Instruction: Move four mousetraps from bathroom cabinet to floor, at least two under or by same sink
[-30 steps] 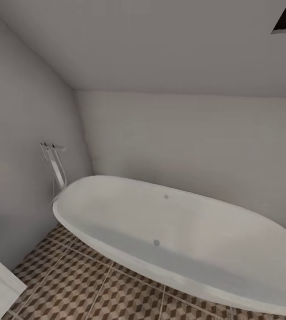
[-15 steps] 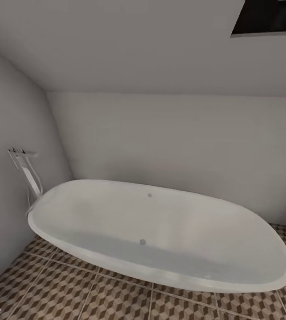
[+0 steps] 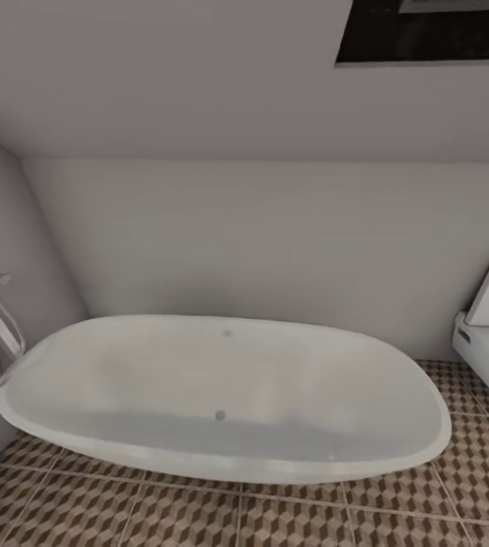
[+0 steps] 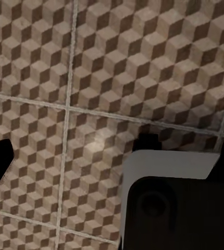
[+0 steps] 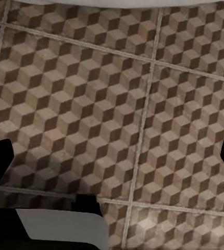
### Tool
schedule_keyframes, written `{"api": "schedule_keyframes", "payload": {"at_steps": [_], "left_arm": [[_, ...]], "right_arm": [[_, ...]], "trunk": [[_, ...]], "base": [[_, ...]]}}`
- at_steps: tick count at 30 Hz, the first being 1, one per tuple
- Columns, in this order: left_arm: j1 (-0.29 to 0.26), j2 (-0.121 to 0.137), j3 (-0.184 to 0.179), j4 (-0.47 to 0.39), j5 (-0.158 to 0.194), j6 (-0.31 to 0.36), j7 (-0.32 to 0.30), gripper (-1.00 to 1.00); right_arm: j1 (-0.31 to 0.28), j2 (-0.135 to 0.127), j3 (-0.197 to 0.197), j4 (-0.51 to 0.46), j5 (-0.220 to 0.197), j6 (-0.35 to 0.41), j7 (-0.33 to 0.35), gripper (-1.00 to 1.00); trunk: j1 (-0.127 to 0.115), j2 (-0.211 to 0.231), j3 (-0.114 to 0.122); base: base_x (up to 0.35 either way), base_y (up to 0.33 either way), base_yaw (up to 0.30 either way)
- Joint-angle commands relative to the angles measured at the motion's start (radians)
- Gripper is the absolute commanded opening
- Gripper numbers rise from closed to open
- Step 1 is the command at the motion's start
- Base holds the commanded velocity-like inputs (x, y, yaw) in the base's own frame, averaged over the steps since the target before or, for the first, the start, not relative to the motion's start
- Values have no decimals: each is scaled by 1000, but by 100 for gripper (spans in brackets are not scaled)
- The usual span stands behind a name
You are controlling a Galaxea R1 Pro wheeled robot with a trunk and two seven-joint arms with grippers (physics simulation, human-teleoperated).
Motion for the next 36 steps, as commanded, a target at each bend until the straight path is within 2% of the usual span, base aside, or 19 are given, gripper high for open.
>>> {"api": "schedule_keyframes", "payload": {"at_steps": [1,12,36], "left_arm": [[0,3,-9,-3,6,2,7,100],[0,25,-9,0,5,3,7,100],[0,29,-10,0,5,3,7,100]], "right_arm": [[-1,1,8,2,-5,-3,-4,100],[-1,1,8,2,-5,-1,-4,100],[-1,1,8,-1,-5,-2,-4,100]], "trunk": [[0,-1,-1],[0,-1,-1],[0,-1,-1]], "base": [[0,0,-288],[0,0,-288],[0,0,-288]]}}
